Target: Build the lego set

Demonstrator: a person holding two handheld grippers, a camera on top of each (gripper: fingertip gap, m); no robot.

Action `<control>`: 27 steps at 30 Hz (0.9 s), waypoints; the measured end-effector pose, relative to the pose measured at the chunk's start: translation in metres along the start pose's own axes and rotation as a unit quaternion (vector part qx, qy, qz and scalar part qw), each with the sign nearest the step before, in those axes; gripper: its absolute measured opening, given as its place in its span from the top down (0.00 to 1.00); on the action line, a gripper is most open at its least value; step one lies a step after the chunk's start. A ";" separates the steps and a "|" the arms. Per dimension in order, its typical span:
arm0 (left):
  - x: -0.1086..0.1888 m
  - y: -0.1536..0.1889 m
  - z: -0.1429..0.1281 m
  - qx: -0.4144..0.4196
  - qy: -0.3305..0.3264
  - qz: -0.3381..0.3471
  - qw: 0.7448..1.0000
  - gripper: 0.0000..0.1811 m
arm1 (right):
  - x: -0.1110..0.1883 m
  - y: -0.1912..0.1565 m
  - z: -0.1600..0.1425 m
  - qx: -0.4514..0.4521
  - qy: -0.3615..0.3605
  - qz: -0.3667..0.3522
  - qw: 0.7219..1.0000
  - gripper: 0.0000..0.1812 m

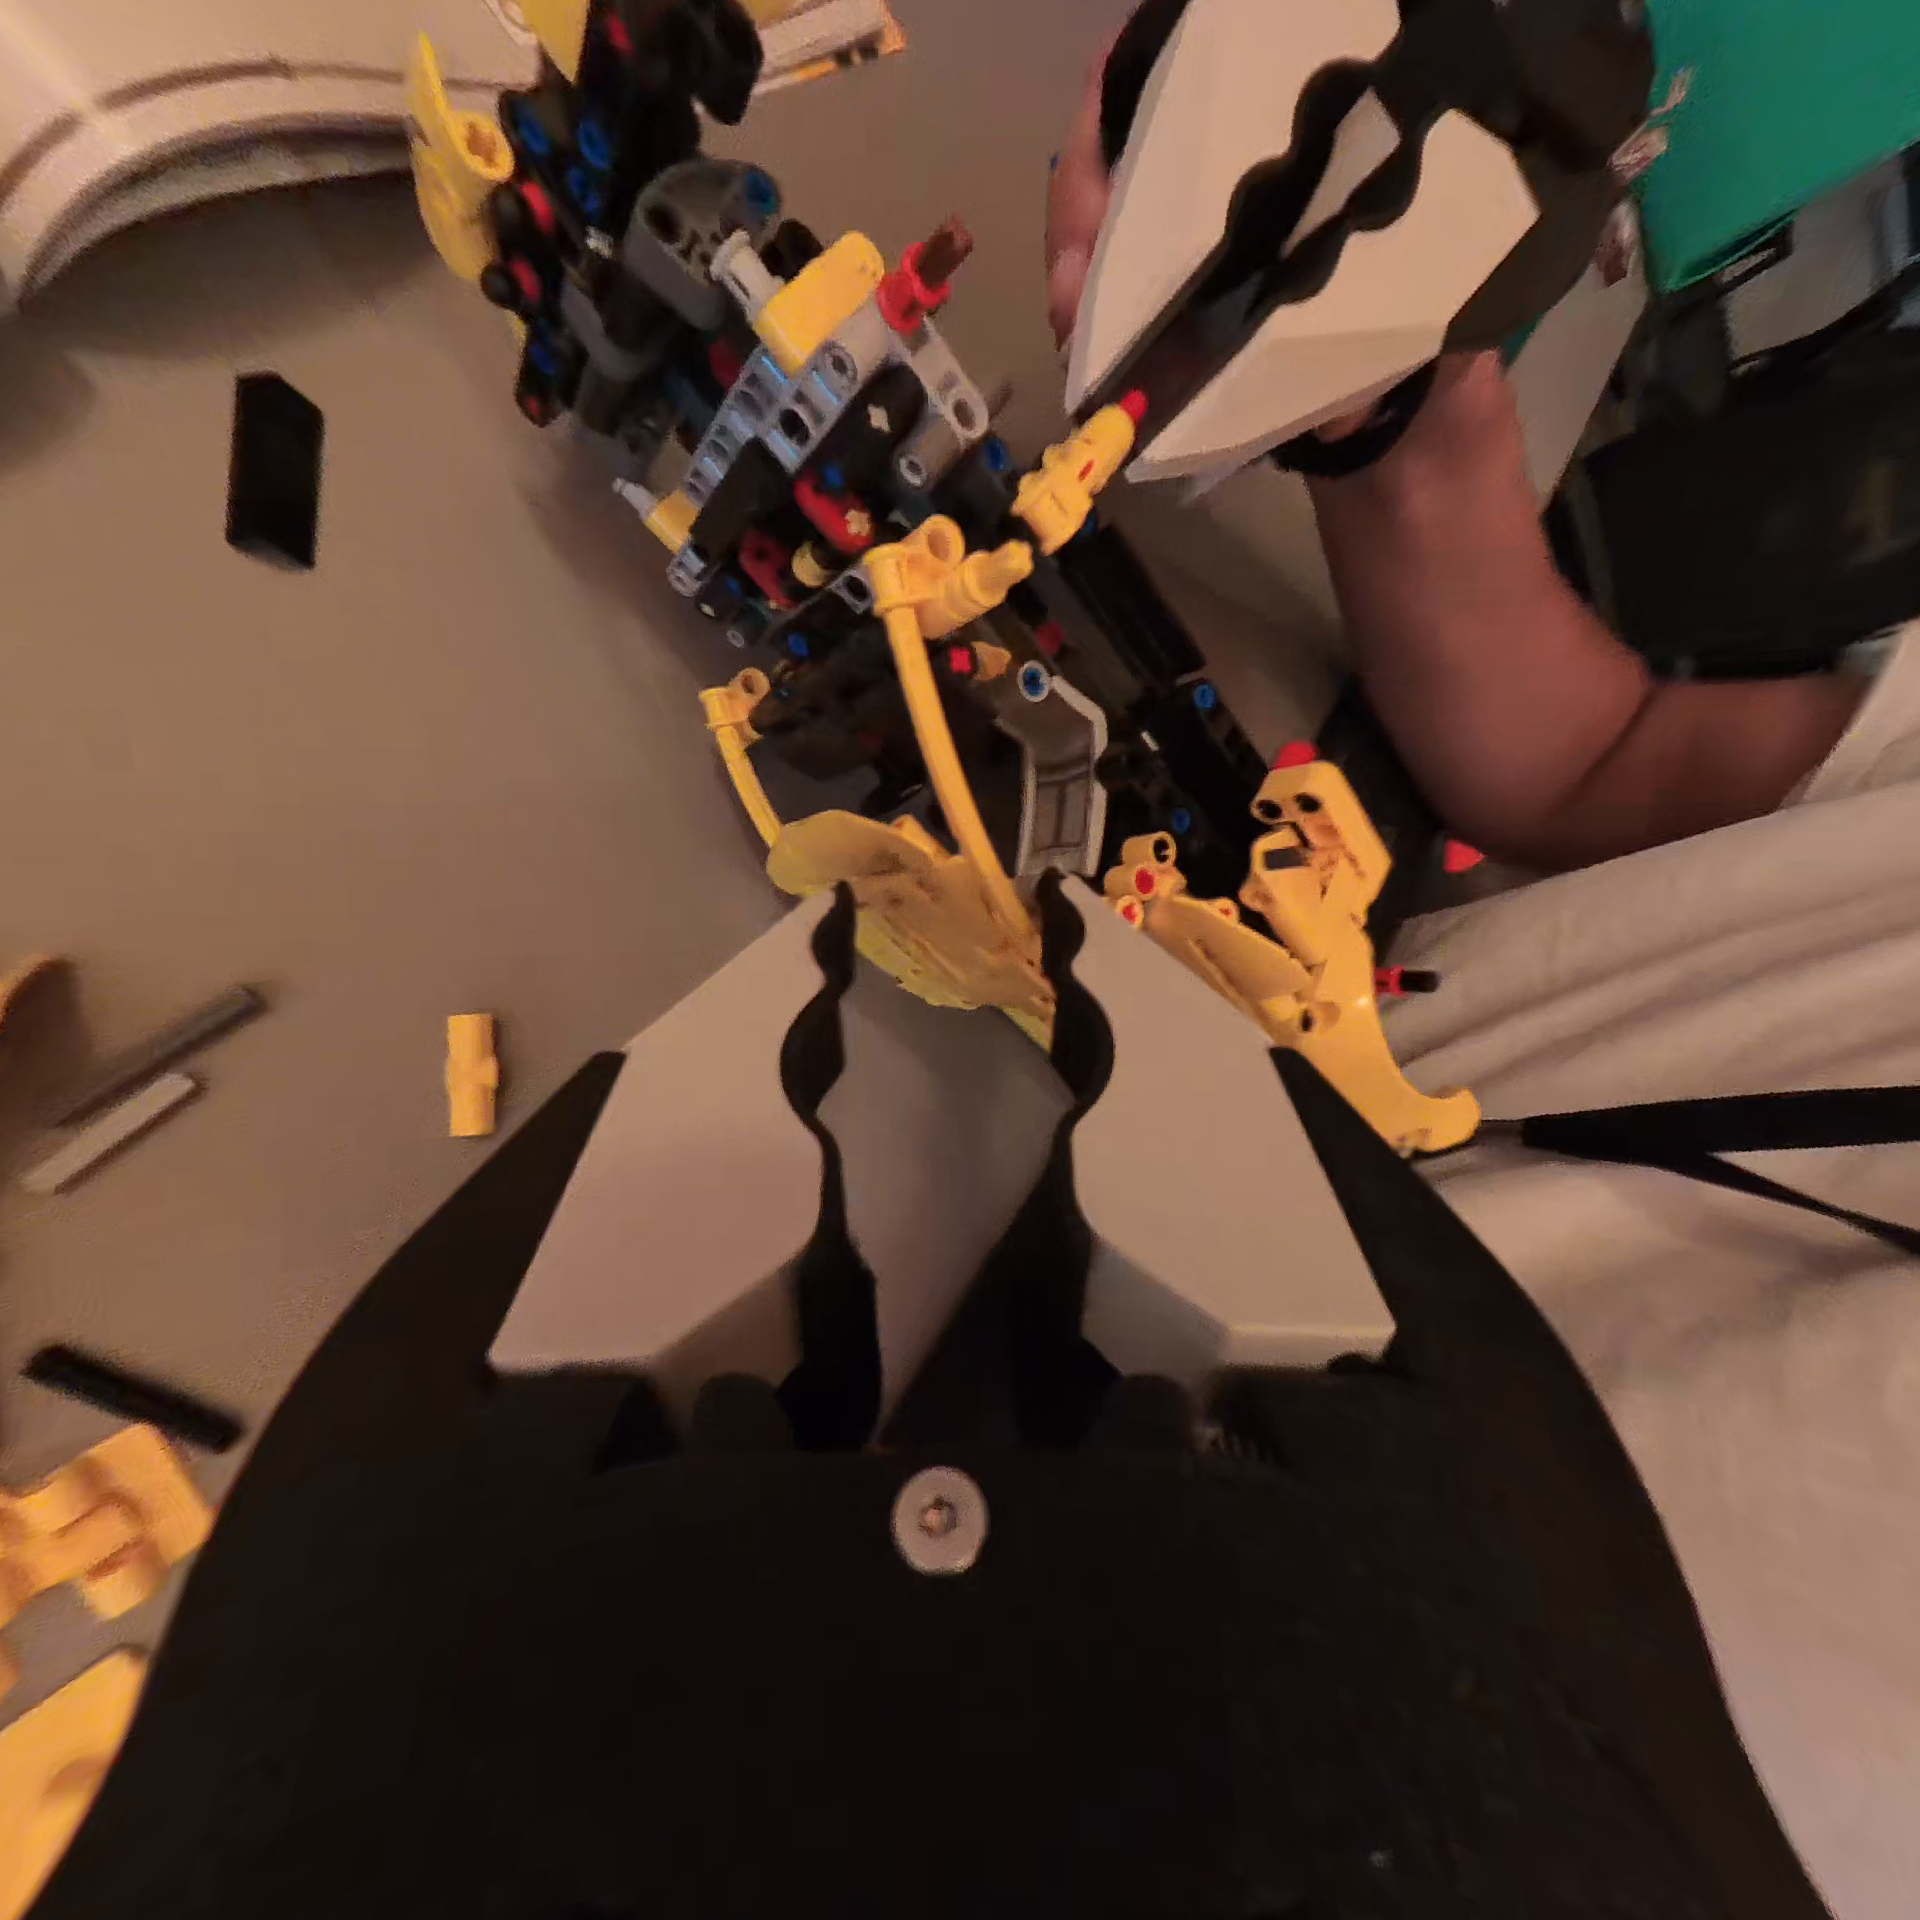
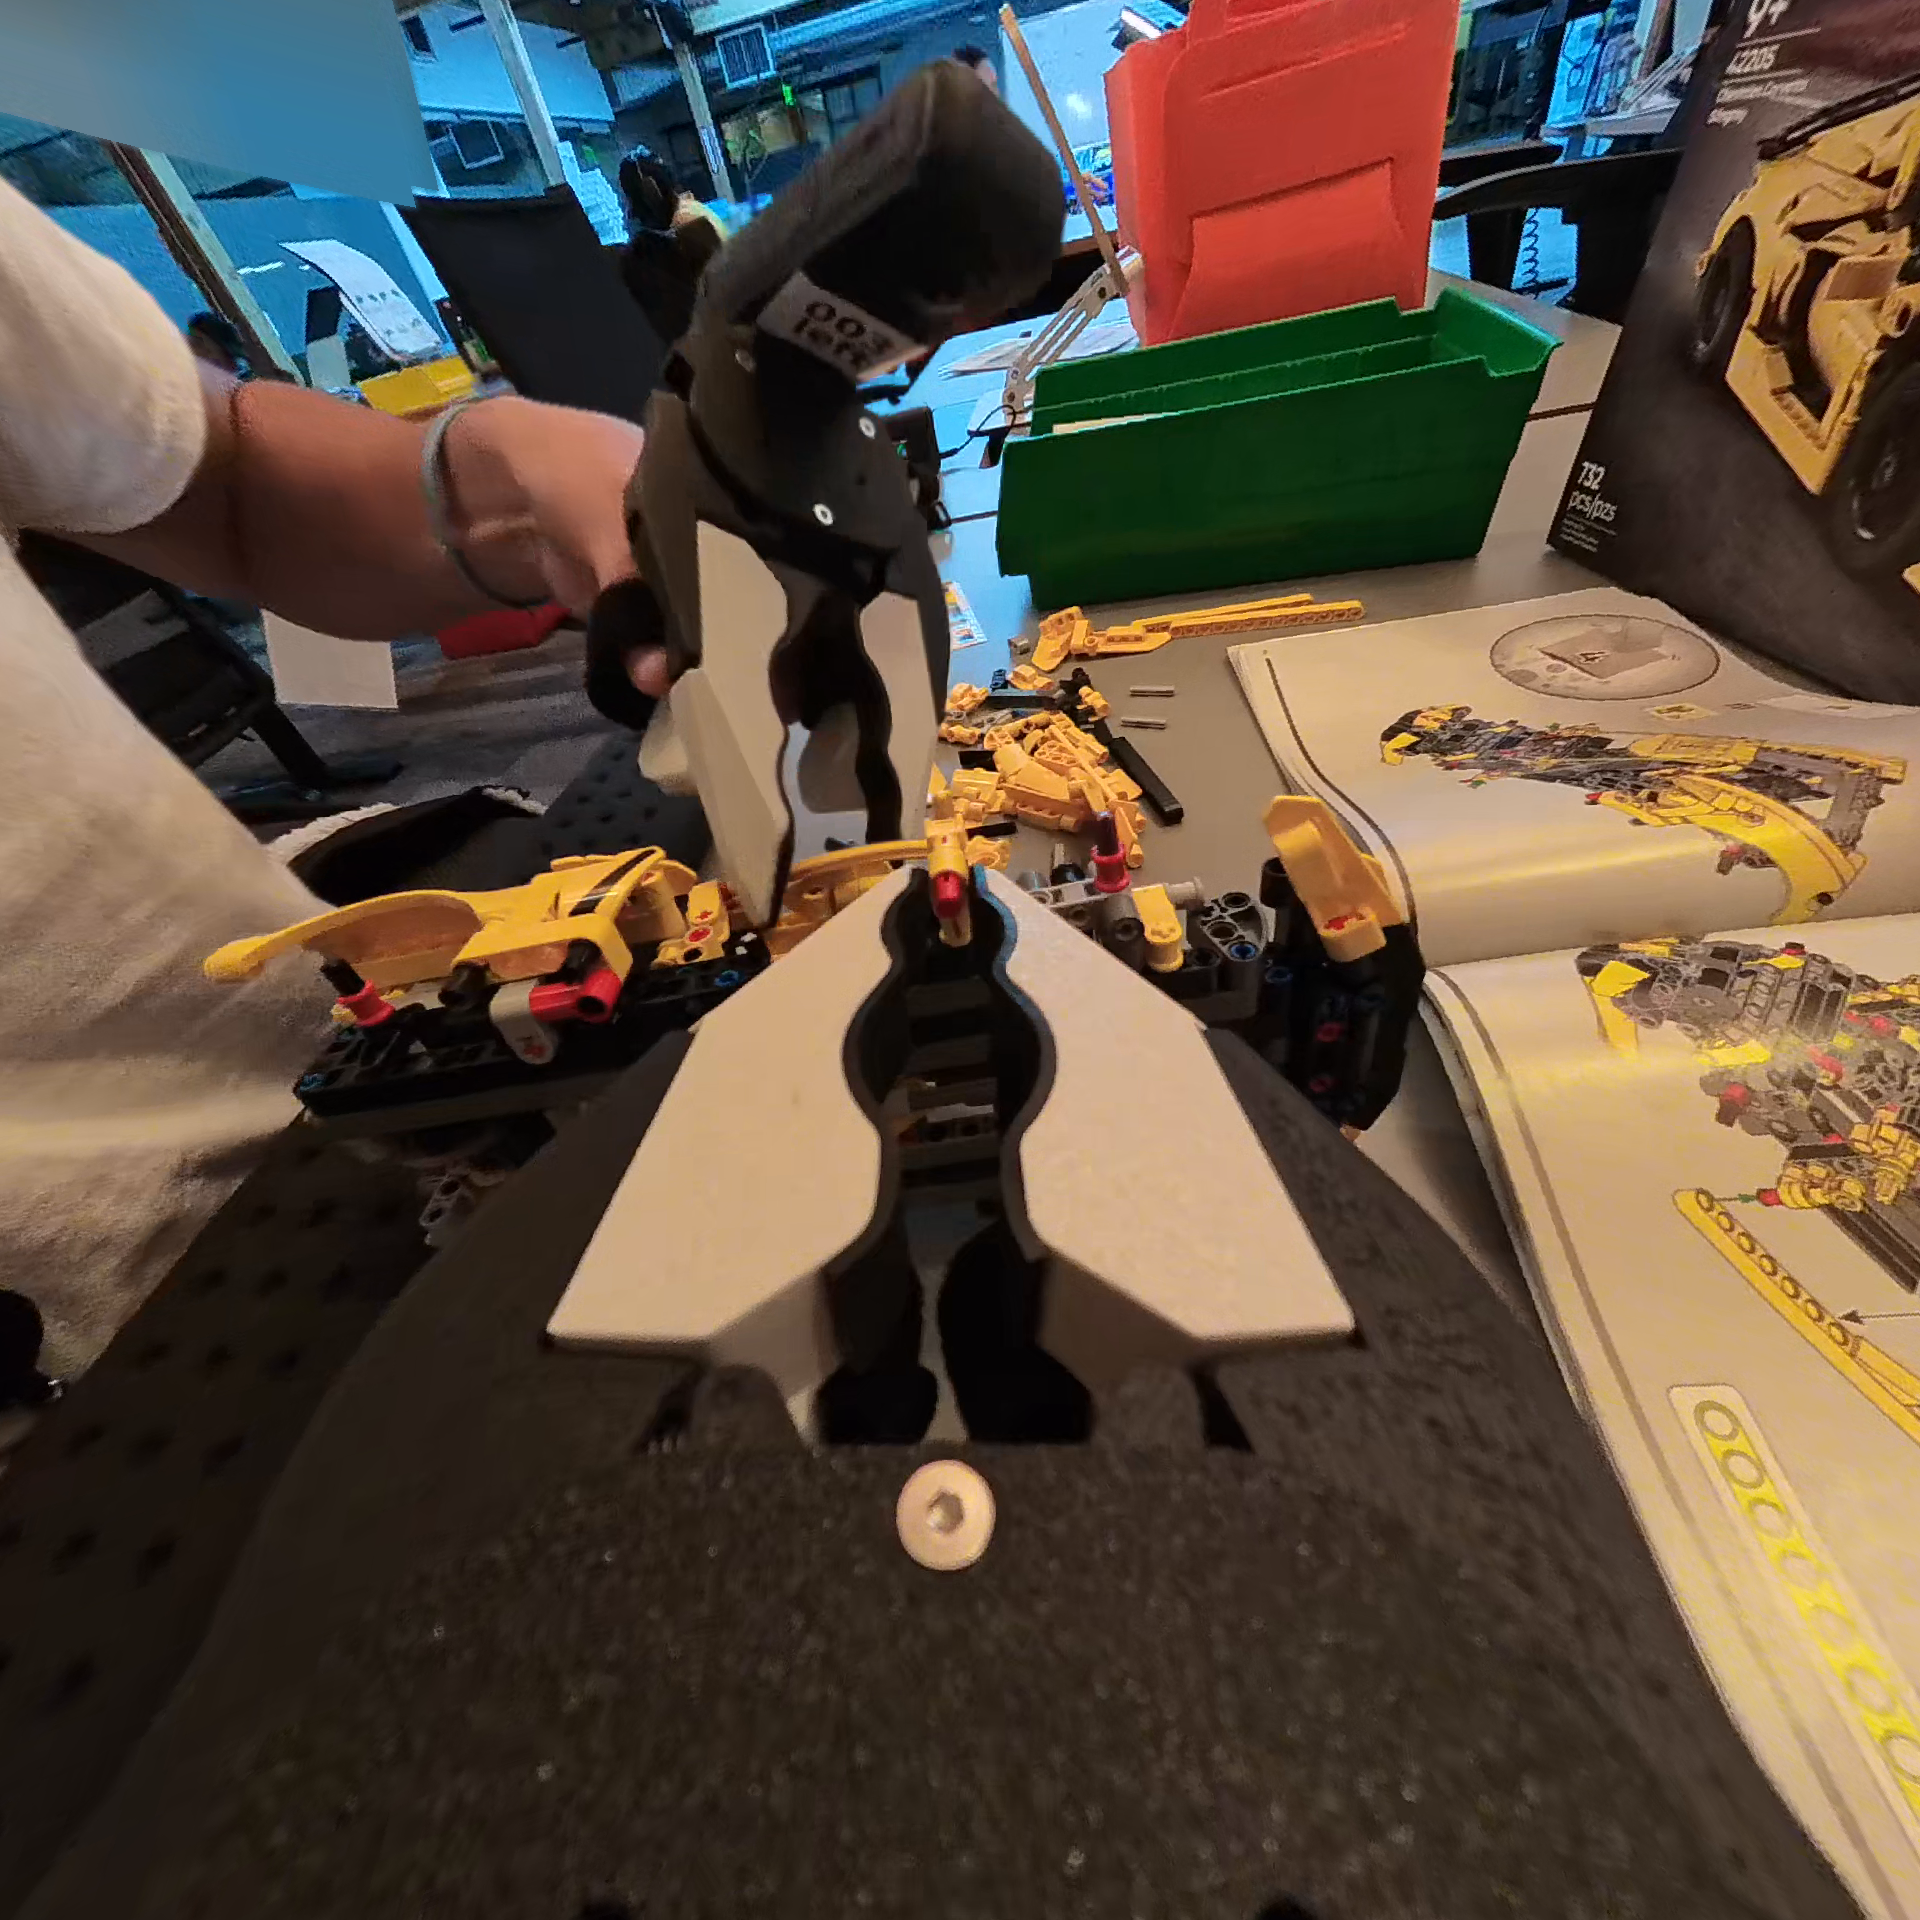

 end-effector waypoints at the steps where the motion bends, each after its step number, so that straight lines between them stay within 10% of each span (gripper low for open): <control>1: -0.001 0.002 0.001 0.013 -0.005 -0.010 1.000 0.85 | 0.000 0.000 0.000 -0.003 -0.001 -0.001 1.000 0.97; 14: -0.013 0.017 0.035 -0.214 -0.132 0.087 0.964 0.96 | 0.042 -0.023 -0.010 -0.043 0.026 -0.135 0.990 0.97; 27: -0.040 0.060 0.065 -0.543 -0.158 0.298 0.769 0.96 | 0.076 -0.073 -0.043 -0.012 -0.045 -0.375 0.926 0.97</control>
Point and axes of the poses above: each gripper's, where its closed fingertips meet, x back along the fingers, z out of its top, y = z × x across the jaws, the point moved 2 cm from there along x, back along the fingers, and after that the axes turned 13 degrees about z, right-handed, at the moved point
